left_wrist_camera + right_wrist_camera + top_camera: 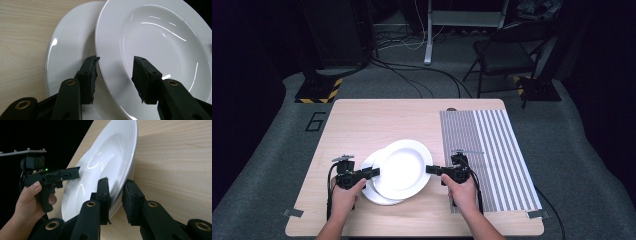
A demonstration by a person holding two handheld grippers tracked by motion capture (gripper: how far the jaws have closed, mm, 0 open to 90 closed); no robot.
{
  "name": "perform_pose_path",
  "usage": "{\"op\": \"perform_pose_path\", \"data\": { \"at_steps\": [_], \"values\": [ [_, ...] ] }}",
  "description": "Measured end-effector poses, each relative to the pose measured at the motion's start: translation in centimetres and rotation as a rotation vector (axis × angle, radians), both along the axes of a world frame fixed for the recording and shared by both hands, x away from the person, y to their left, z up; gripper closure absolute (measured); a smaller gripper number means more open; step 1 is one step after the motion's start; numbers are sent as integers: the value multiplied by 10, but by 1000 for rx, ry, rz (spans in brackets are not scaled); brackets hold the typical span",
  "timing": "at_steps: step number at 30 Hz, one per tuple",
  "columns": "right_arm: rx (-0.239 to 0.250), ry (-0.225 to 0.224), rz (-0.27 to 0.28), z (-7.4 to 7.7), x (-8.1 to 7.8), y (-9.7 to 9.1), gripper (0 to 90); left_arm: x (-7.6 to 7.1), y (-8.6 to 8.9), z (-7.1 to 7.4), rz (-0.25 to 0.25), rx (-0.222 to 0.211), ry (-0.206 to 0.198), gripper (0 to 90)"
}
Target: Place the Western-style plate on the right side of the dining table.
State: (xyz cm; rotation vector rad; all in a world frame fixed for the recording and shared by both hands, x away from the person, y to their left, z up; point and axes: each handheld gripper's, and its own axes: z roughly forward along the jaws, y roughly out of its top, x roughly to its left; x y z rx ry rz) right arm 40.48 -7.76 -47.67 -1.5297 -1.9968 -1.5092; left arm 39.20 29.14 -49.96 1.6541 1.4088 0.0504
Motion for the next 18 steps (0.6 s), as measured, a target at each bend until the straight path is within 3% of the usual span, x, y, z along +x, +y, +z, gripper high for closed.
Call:
{"op": "perform_pose_path", "data": {
  "at_steps": [10, 18],
  "values": [
    [21, 12, -6, -5, 0, -3, 751, 0, -3, 0, 16, -18, 7, 504],
    [26, 13, -15, -5, 0, -3, 751, 0, -11, 0, 11, 8, 28, 472]
  ]
}}
